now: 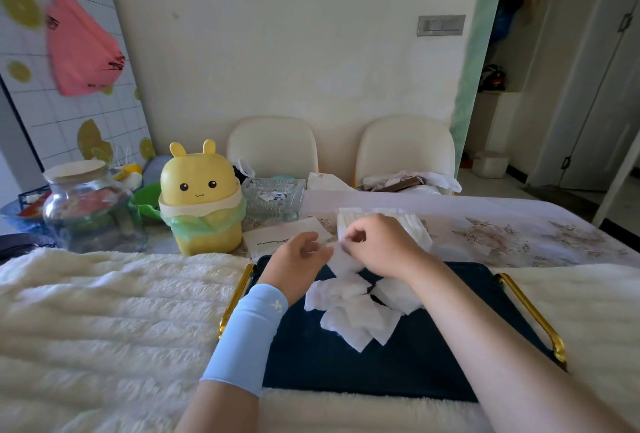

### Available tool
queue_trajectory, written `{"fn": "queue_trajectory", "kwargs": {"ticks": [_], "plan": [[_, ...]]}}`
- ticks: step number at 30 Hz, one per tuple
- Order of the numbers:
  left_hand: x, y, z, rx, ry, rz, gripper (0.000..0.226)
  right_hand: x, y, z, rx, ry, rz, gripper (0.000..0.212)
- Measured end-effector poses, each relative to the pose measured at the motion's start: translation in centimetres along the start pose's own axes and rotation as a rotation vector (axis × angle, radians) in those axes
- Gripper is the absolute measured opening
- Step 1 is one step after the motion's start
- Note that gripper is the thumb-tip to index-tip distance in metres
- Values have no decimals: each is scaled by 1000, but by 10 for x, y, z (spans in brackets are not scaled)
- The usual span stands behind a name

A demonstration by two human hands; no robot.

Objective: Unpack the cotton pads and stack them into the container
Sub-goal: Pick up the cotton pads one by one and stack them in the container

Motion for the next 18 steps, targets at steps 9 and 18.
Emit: {"fn": "queue_trajectory", "kwargs": {"ticks": [9, 18], "plan": [[1, 14, -9, 34, -17, -438, 5, 18, -7, -34, -137, 103, 679, 7], [1, 34, -21, -77, 70, -493, 8, 25, -12, -48, -158, 65, 852, 6]]}}
Point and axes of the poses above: each hand's wrist, its own z-axis towards the middle knuckle, its own x-axis out of the back of the hand, y = z × x, the point moved 2 cm from there along z, towards the middle knuckle, and after that the axes turned 7 degrees about z, right-handed, at the moved point
